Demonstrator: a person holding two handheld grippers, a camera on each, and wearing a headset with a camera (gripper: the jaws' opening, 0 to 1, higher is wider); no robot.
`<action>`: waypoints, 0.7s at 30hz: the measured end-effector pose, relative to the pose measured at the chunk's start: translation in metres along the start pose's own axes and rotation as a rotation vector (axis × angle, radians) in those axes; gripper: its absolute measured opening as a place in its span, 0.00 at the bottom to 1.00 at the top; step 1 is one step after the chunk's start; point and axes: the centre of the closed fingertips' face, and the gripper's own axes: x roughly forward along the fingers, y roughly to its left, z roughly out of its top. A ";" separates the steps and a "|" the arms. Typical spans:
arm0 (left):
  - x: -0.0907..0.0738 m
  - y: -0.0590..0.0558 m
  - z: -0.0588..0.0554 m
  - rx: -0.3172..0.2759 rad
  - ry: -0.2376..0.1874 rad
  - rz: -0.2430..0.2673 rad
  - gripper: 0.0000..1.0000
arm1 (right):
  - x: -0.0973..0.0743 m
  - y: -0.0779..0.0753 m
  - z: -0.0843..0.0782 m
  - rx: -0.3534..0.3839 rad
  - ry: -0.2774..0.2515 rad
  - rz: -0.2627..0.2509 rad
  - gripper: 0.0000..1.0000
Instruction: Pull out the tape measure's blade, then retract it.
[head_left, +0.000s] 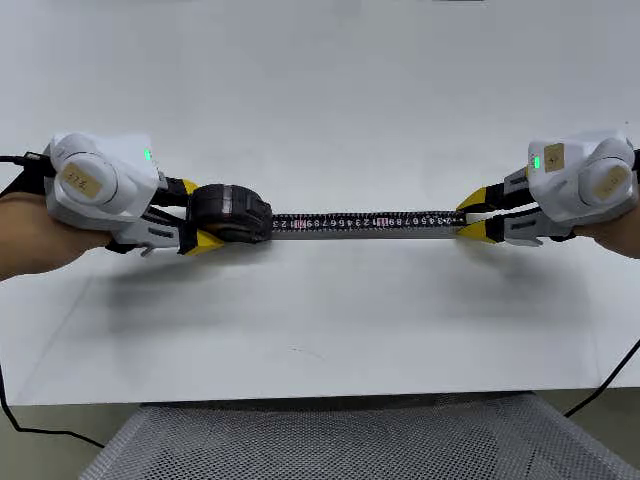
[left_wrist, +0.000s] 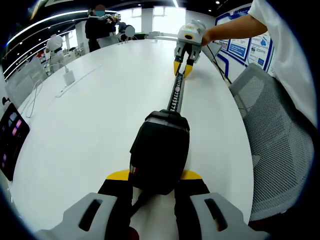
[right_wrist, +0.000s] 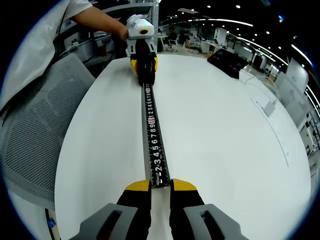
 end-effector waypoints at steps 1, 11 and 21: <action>0.000 0.000 0.000 0.000 0.000 0.000 0.26 | 0.000 0.000 -0.001 0.001 0.001 0.001 0.09; 0.000 0.000 0.000 0.005 0.001 0.000 0.26 | -0.005 0.000 -0.010 0.005 0.019 0.005 0.09; 0.001 0.001 0.000 0.004 0.002 0.004 0.27 | -0.006 0.001 -0.013 0.009 0.031 0.009 0.09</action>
